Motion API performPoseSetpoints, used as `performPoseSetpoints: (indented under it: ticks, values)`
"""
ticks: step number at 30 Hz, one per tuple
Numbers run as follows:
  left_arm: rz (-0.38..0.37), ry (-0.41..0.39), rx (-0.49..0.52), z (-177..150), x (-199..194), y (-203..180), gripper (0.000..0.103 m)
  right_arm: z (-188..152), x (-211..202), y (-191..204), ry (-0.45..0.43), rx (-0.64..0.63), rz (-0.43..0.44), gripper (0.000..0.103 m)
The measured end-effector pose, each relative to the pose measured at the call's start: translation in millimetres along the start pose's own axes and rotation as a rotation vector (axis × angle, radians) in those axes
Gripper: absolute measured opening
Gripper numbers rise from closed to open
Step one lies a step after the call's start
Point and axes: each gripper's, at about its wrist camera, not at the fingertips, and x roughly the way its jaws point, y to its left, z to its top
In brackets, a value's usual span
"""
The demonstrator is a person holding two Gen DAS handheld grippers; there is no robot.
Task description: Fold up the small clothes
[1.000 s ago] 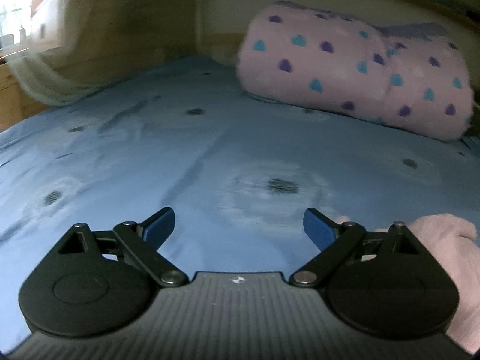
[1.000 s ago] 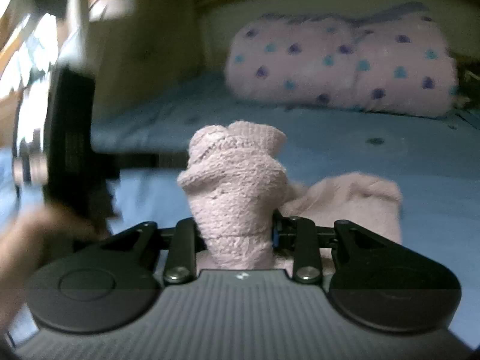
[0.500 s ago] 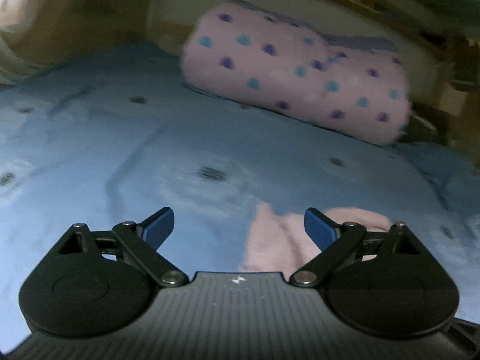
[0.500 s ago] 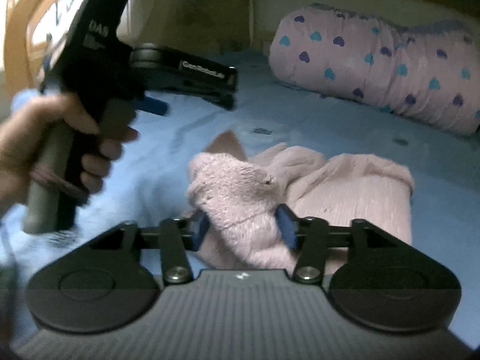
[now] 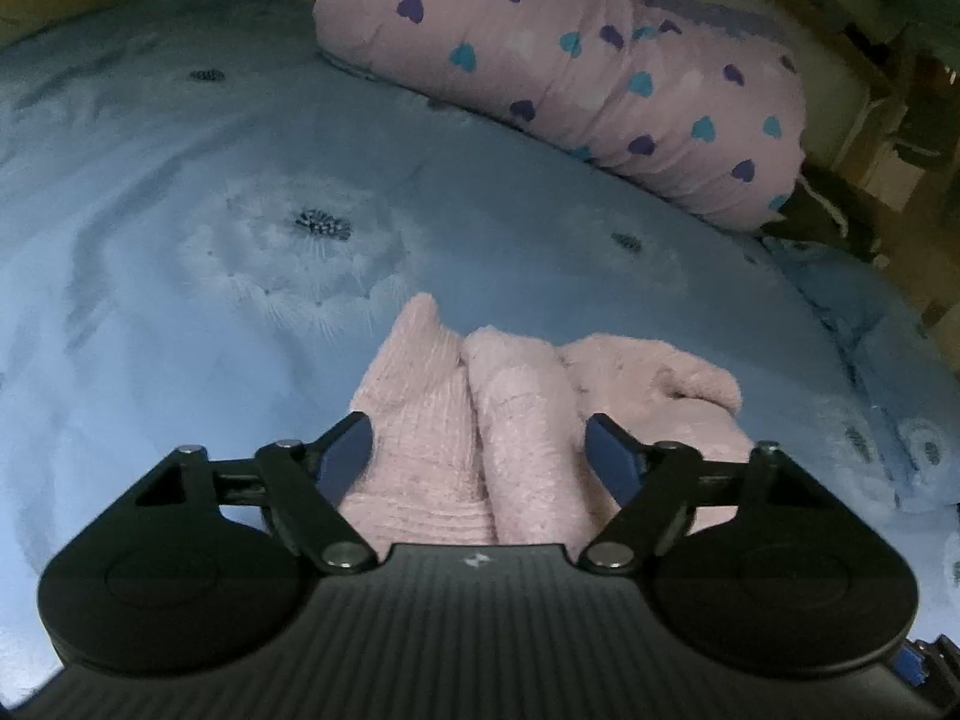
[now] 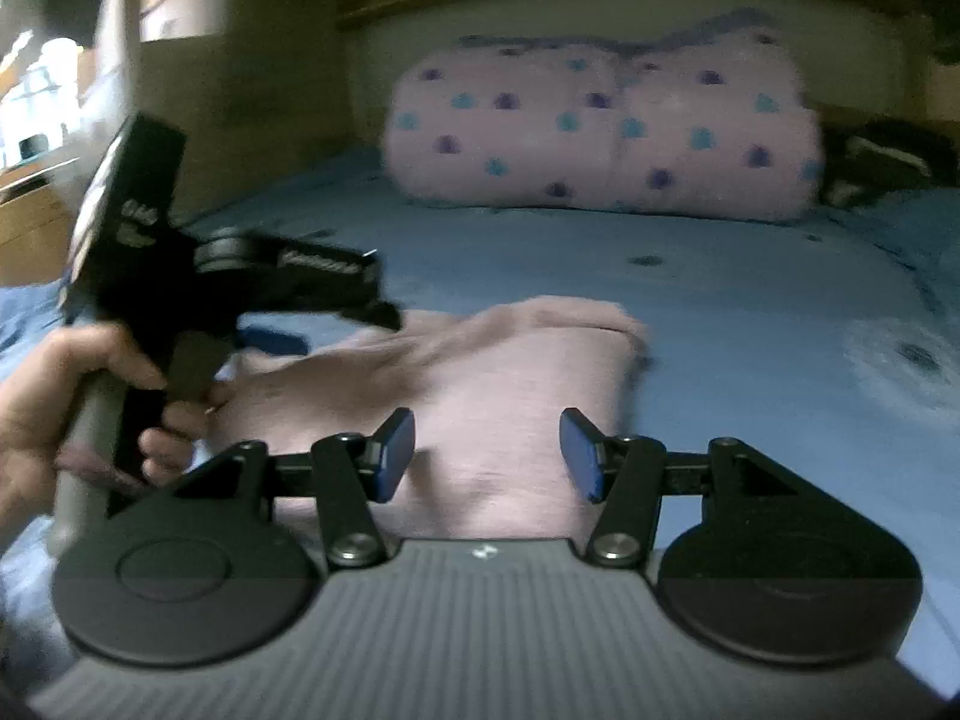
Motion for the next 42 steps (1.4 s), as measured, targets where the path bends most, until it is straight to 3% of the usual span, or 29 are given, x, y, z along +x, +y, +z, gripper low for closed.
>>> performPoseSetpoints:
  ticks: [2,3,4,6,8,10,13,18,23,24,26,27,28,30,34,38,40,42]
  values:
    - [0.003,-0.011,0.036,-3.2,3.3,-3.1,0.054,-5.1,5.5,-8.2,-0.001,0.032,-0.032,0.056]
    - [-0.001,-0.019,0.045,-4.6,3.0,-4.0,0.03,-7.8,8.3,-11.3,0.004,0.051,-0.034,0.056]
    - [-0.012,-0.027,0.031,-5.0,0.5,-2.3,0.019,-10.6,11.7,-13.8,0.01,0.07,-0.026,0.056]
    - [-0.05,-0.074,-0.035,-0.9,-13.3,4.7,0.015,-16.5,17.6,-16.7,0.025,0.105,-0.011,0.056]
    - [-0.04,-0.129,-0.051,6.4,-29.7,9.2,0.014,-21.6,19.0,-14.8,0.029,0.122,0.001,0.058]
    - [0.02,-0.168,-0.037,11.1,-38.2,16.5,0.014,-22.6,16.5,-10.2,0.023,0.124,0.019,0.058]
    - [0.115,-0.14,-0.027,14.0,-25.7,33.2,0.011,-20.5,13.7,-2.8,0.022,0.1,0.086,0.058]
    - [0.07,-0.094,-0.101,17.2,-23.8,52.3,0.012,-22.2,17.5,13.4,0.05,0.036,0.096,0.058]
    - [0.009,-0.1,0.01,14.9,-46.5,34.6,0.014,-13.3,17.0,1.4,0.075,0.07,0.131,0.058]
    - [-0.005,-0.081,0.019,11.7,-49.0,32.1,0.019,-11.6,16.3,-1.8,0.077,0.09,0.135,0.058]
    - [-0.019,-0.031,0.031,3.5,-53.5,28.3,0.037,-9.6,11.5,-8.0,0.07,0.134,0.144,0.059]
    - [-0.019,-0.018,0.041,-0.9,-55.6,27.3,0.054,-10.0,8.5,-9.8,0.064,0.151,0.145,0.059]
    - [-0.014,-0.012,0.051,-4.9,-58.3,26.7,0.064,-10.5,5.7,-12.1,0.055,0.167,0.143,0.059]
    - [-0.002,0.001,0.069,-11.5,-63.4,25.5,0.068,-13.7,2.3,-15.0,0.044,0.188,0.129,0.059]
    - [-0.075,0.055,0.089,-23.0,-66.8,26.7,0.068,-22.6,-0.9,-19.5,0.048,0.235,0.086,0.059]
    - [-0.07,0.064,0.12,-36.3,-65.2,28.3,0.065,-33.1,-2.4,-18.0,0.069,0.255,0.082,0.059]
    - [-0.082,0.053,0.136,-38.5,-67.9,27.0,0.029,-37.5,-0.3,-12.6,0.081,0.237,0.079,0.059]
    - [-0.091,0.038,0.123,-36.6,-76.3,28.4,0.023,-41.0,4.1,-5.5,0.091,0.214,0.075,0.059]
